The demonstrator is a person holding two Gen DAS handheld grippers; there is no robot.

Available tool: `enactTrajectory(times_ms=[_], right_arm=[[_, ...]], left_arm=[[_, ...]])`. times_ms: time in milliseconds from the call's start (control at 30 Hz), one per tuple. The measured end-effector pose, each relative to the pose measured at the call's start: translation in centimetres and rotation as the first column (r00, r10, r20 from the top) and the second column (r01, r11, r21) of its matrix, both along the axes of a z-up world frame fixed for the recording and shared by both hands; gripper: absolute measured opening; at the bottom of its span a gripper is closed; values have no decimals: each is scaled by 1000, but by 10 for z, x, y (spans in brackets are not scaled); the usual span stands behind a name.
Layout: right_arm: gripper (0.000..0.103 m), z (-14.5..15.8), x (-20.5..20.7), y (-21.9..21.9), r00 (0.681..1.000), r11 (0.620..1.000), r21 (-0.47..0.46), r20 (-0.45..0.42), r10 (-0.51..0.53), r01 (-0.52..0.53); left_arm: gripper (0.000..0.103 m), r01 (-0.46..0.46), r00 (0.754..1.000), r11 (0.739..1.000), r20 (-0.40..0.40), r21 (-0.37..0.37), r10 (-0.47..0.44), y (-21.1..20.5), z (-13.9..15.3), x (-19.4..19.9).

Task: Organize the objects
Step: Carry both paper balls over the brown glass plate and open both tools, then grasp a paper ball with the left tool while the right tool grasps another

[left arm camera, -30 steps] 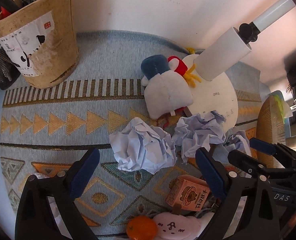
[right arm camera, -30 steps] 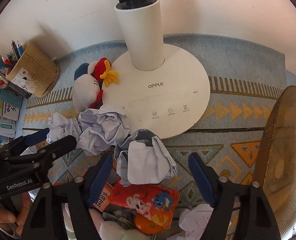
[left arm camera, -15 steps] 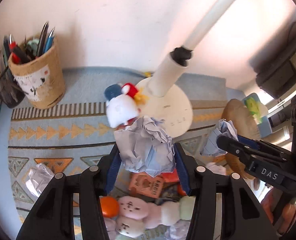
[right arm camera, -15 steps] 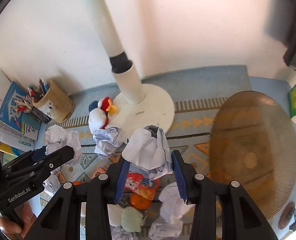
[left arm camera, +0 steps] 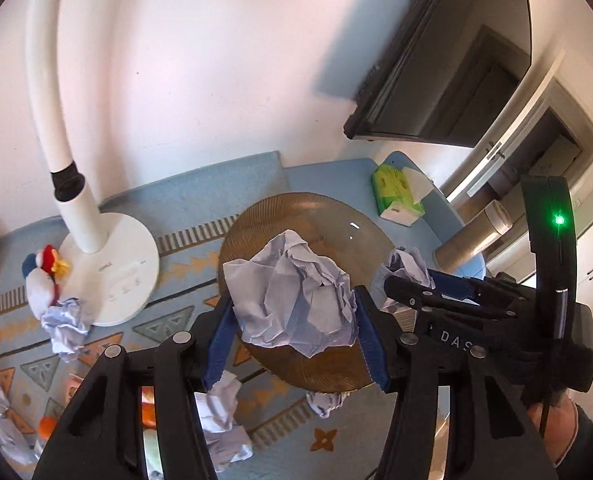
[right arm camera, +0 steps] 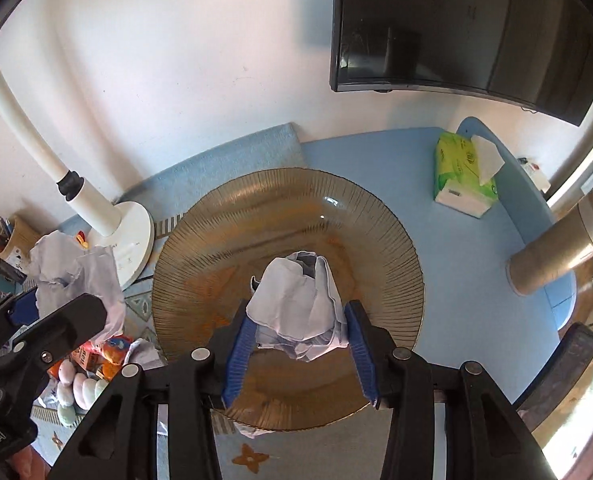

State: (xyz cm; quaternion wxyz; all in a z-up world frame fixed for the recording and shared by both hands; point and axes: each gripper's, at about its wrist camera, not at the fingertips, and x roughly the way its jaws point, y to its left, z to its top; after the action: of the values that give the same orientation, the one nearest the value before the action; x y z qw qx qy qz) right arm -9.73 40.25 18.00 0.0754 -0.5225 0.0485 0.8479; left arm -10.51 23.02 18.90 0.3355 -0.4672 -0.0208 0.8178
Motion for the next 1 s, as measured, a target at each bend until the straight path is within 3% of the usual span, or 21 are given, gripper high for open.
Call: enactTrajectory(times_ms=[33, 67, 167, 333, 500, 633, 667, 733, 900, 1000], right_arm=[[64, 0, 4, 4, 1000, 1000, 13, 0, 12, -12], [67, 2, 5, 7, 1000, 1000, 21, -10, 21, -21], [67, 4, 7, 9, 998, 998, 21, -30, 57, -56], [67, -2, 7, 1, 995, 994, -22, -14, 104, -104], [67, 14, 7, -27, 980, 980, -59, -65, 188, -192], [67, 21, 5, -70, 955, 949, -120, -91, 281, -290], [67, 18, 3, -84, 948, 940, -126, -83, 307, -316], [67, 6, 1, -115, 932, 923, -131, -49, 358, -361], [67, -17, -15, -183, 890, 876, -181, -1, 455, -448], [67, -28, -31, -219, 872, 859, -178, 13, 489, -479]], left_arm=[[59, -2, 1000, 1000, 16, -20, 2, 10, -1, 0], [63, -9, 999, 999, 37, -47, 11, 17, -5, -2], [66, -55, 997, 997, 46, -61, 58, 18, -8, 2], [67, -142, 988, 990, 63, -7, 142, -7, -8, 13], [67, -275, 959, 961, -62, 34, 277, -59, 22, 38], [69, -398, 910, 917, -119, 14, 397, -124, 39, 61], [73, -431, 896, 902, -115, 5, 428, -143, 38, 65], [93, -504, 860, 863, -105, -27, 499, -182, 33, 71], [93, -656, 754, 750, -43, -89, 655, -281, 10, 79], [94, -702, 708, 704, 7, -108, 706, -334, -7, 76]])
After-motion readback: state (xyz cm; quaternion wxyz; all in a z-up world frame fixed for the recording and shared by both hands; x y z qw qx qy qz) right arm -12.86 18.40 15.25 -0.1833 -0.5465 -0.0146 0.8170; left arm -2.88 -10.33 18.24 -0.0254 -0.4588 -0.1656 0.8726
